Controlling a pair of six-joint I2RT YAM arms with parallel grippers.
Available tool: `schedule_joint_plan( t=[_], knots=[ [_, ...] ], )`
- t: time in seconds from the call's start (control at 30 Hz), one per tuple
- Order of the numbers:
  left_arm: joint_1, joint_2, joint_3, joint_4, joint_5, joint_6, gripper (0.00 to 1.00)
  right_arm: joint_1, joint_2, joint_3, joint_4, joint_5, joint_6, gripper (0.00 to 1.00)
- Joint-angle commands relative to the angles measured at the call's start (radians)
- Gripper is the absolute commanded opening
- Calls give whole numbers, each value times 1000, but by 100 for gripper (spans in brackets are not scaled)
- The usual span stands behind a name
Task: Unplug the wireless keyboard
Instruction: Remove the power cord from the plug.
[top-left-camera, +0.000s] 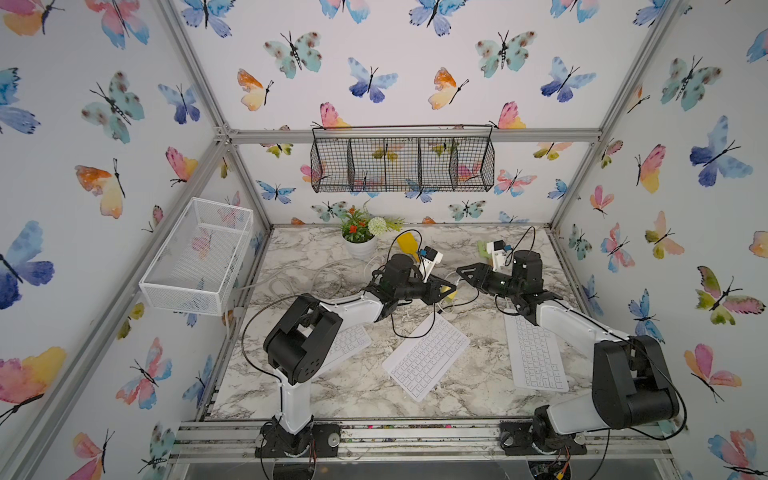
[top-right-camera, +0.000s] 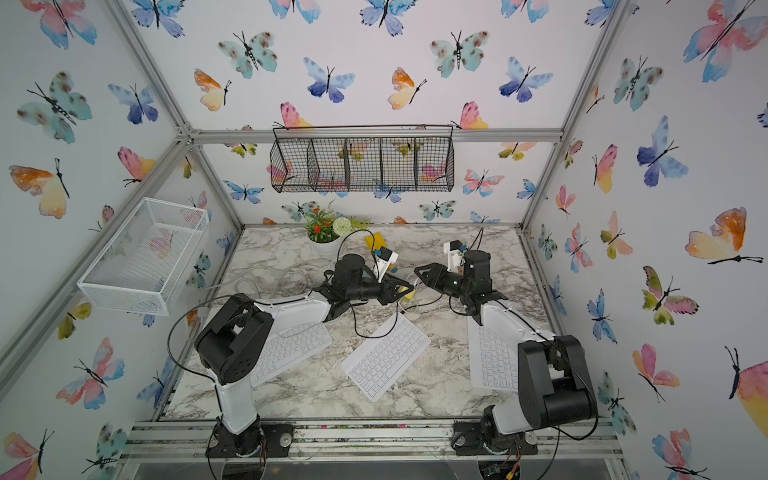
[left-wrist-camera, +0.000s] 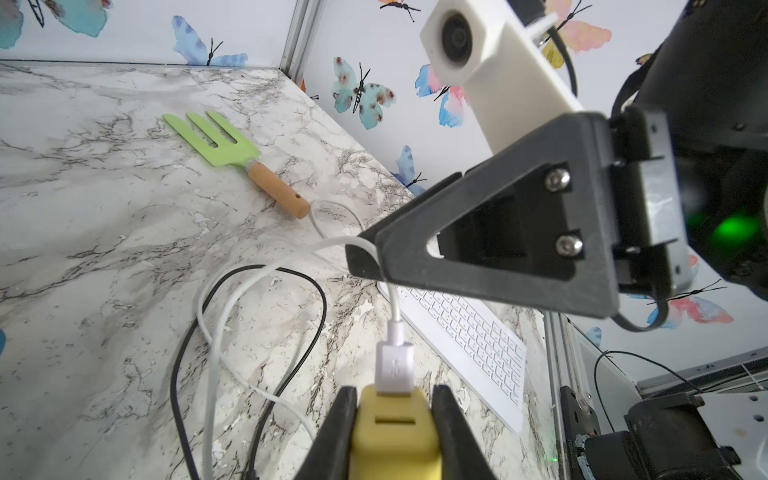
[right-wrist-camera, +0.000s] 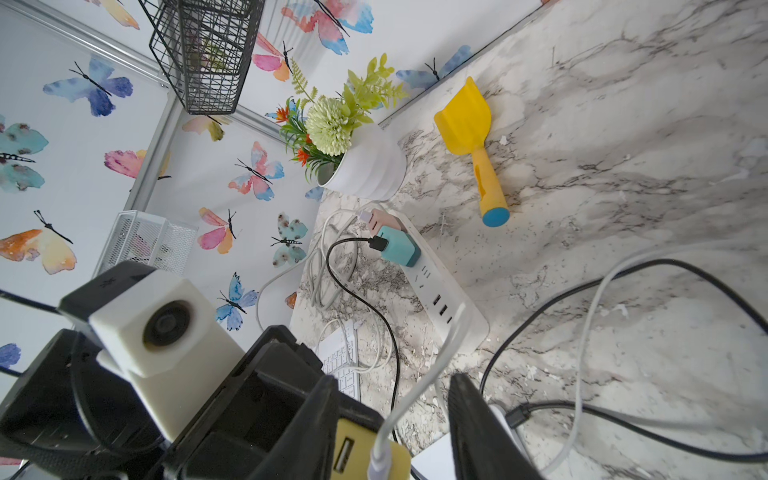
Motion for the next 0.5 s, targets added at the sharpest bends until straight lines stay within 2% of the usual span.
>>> schedule_joint_plan(
  t=[0.0,0.17,0.47],
  knots=[
    [0,-43,7,42,-10,16,0,11,-5,-30,54,17,53,48],
    [0,-48,6,36,-12,24,0,15,-2,-47,99,19,108,49],
    [-1,-44,17,20,-22,39,0,50,35,-41,89,32,127,47]
  ],
)
